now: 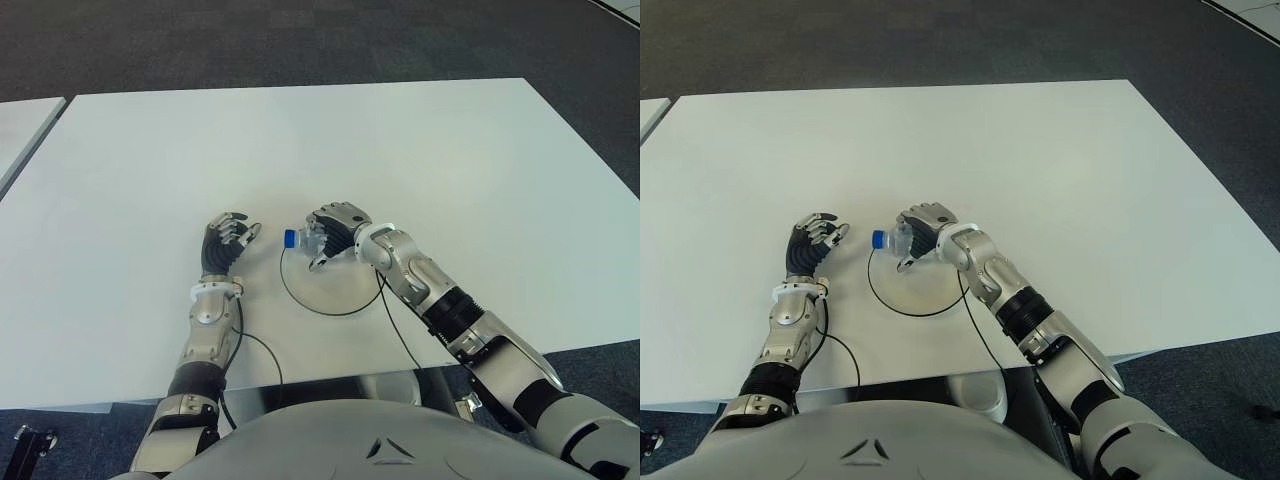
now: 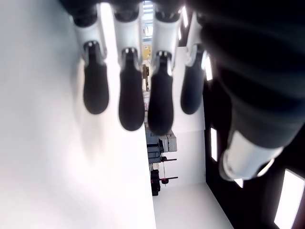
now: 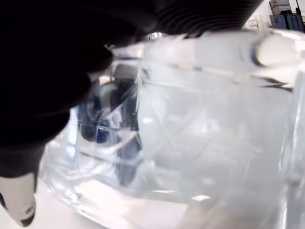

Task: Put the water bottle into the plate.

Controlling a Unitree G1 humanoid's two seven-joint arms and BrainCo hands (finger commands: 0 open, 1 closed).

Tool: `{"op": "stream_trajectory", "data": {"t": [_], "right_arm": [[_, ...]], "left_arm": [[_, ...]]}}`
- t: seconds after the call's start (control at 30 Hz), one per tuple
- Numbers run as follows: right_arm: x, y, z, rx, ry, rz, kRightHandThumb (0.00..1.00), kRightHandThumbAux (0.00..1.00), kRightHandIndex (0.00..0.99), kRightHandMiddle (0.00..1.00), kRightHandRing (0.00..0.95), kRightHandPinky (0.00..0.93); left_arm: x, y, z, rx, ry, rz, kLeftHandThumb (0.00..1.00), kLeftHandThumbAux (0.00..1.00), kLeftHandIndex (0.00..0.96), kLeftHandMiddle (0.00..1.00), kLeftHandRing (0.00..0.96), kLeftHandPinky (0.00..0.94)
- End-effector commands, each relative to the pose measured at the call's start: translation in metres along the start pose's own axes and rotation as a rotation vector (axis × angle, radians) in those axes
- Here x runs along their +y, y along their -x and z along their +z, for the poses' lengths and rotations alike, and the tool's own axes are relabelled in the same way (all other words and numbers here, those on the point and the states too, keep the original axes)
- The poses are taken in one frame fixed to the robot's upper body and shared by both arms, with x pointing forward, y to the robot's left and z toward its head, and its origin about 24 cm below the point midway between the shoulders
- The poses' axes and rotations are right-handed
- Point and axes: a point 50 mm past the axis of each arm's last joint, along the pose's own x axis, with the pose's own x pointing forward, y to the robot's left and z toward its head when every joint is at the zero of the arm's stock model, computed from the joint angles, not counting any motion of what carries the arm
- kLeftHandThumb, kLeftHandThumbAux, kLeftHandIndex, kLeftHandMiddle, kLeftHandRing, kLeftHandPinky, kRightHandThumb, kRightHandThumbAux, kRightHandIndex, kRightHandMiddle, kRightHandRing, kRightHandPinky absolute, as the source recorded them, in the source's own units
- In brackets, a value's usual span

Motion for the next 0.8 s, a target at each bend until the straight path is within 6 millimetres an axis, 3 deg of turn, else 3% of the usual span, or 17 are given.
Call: {"op": "stream_trajectory", "data": {"t": [0.03,0.13,0.2,0.8], "right_arm": [[0.0188,0.0042,-0.0055,0.009,0.001,0.102,0.204,0.645,0.083,0.141,0.150,0.161],[0.0189,0.0044,-0.0057,-0.006,0.006,0.100,0.123,0.620,0.021,0.043,0.048,0.052],[0.0190,0.0046,-0.0056,-0.019,0.008,0.089,0.101,0.600,0.011,0.021,0.024,0.026],[0.0213,0.0068,-0.0055,-0.088,0.024,-0.046,0.007,0.515,0.000,0.000,0.000,0.000]], "left_arm": [[0.0003,0.0154,-0.0259,0.146,-0.004,-0.007,0.708,0.715,0.432,0.616,0.600,0.572],[0.0002,0.0153,-0.0260,0.147,-0.010,-0.007,0.708,0.715,0.432,0.614,0.597,0.561],[0.0001,0.0152,-0.0262,0.149,-0.010,-0.006,0.708,0.715,0.432,0.611,0.593,0.557],[0.0006,0.0136,-0.0269,0.166,-0.007,-0.001,0.709,0.715,0.433,0.607,0.593,0.559]]}}
